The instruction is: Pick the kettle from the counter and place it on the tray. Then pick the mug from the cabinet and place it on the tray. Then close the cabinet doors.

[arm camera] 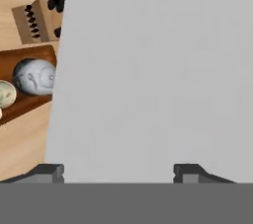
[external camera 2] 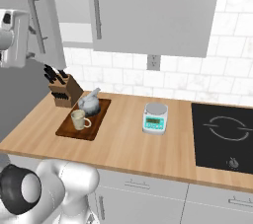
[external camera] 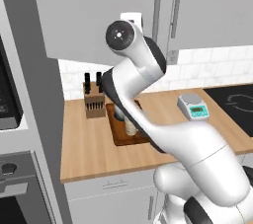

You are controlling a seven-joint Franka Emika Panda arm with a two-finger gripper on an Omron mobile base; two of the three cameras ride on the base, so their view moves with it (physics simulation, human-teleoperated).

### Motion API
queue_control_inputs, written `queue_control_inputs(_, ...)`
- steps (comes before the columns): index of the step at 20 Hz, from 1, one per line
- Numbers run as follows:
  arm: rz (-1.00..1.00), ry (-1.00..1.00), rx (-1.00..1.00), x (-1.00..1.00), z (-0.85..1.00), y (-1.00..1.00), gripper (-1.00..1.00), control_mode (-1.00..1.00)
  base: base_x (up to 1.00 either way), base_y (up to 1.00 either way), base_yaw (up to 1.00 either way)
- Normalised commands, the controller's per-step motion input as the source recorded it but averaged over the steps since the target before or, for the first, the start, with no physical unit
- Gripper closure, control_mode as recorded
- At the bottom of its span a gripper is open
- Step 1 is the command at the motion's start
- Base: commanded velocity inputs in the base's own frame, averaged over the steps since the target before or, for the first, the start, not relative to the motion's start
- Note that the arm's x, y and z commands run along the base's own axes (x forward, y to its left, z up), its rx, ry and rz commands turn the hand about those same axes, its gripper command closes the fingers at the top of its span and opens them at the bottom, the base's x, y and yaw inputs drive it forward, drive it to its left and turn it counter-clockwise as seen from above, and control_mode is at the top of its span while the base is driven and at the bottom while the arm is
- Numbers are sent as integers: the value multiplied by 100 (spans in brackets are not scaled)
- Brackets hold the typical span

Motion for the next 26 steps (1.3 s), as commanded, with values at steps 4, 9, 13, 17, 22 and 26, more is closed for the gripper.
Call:
queue_control_inputs(4, 0, 0, 6, 99, -15, -55, -100, -100, 0, 0, 0)
queue_control_inputs(9, 1, 0, 6, 98, -31, -40, -100, -100, 0, 0, 0)
queue_control_inputs(13, 6, 0, 1, 70, -29, -27, -100, -100, 0, 0, 0)
queue_control_inputs(17, 7, 0, 1, 70, -24, -16, -100, -100, 0, 0, 0)
queue_control_inputs(22, 10, 0, 0, 38, -17, -14, -100, -100, 0, 0, 0)
queue_control_inputs(26, 10, 0, 0, 21, -17, -13, -100, -100, 0, 0, 0)
